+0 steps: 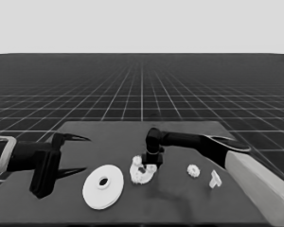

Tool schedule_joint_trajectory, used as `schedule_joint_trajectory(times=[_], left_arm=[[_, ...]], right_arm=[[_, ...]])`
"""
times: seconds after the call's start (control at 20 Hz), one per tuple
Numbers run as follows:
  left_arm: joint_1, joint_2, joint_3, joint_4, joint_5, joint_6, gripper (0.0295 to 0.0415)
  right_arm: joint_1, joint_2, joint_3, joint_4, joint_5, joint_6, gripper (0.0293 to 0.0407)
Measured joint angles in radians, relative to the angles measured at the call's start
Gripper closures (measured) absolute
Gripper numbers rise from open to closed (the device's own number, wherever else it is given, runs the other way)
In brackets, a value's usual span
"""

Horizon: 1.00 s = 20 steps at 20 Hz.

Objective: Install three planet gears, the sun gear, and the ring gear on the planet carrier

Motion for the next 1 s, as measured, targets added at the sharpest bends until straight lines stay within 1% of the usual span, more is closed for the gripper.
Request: schedule_joint_trajectory(times=[0.05, 0.1, 0.15, 0.25, 0.5, 0.55, 0.6, 0.65, 0.75, 1.0], left_arm=[[0.000, 0.000, 0.000, 0.000, 0.000, 0.000, 0.0326], [0.000, 0.000, 0.000, 0.000, 0.000, 0.000, 0.0326], [0.000, 0.000, 0.000, 0.000, 0.000, 0.000, 0.0326], [0.000, 0.000, 0.000, 0.000, 0.000, 0.000, 0.0326], [0.000, 0.000, 0.000, 0.000, 0.000, 0.000, 0.0326], [0.000, 0.000, 0.000, 0.000, 0.000, 0.000, 0.0326], [0.000, 0.000, 0.000, 0.000, 0.000, 0.000, 0.0326], [0.000, 0.000, 0.000, 0.000, 0.000, 0.000, 0.0326], [0.000, 0.000, 0.000, 0.000, 0.000, 0.000, 0.0326], [0.000, 0.000, 0.000, 0.000, 0.000, 0.000, 0.0326]], right_arm=[[0.000, 0.000, 0.000, 0.000, 0.000, 0.000, 0.0356], [-0.001, 0.000, -0.001, 0.000, 0.000, 0.000, 0.0328], [-0.001, 0.000, -0.001, -0.001, 0.000, 0.000, 0.0319], [-0.001, 0.000, -0.001, -0.001, 0.000, 0.000, 0.0316], [-0.001, 0.000, -0.001, -0.001, 0.001, 0.000, 0.0315], [0.052, -0.017, 0.056, 0.053, -0.029, 0.033, 0.0315], [0.096, -0.024, 0.081, 0.089, -0.042, 0.048, 0.0315], [0.121, -0.026, 0.092, 0.112, -0.048, 0.055, 0.0315], [0.143, -0.028, 0.099, 0.133, -0.053, 0.059, 0.0315], [0.153, -0.028, 0.101, 0.144, -0.055, 0.060, 0.0315]])
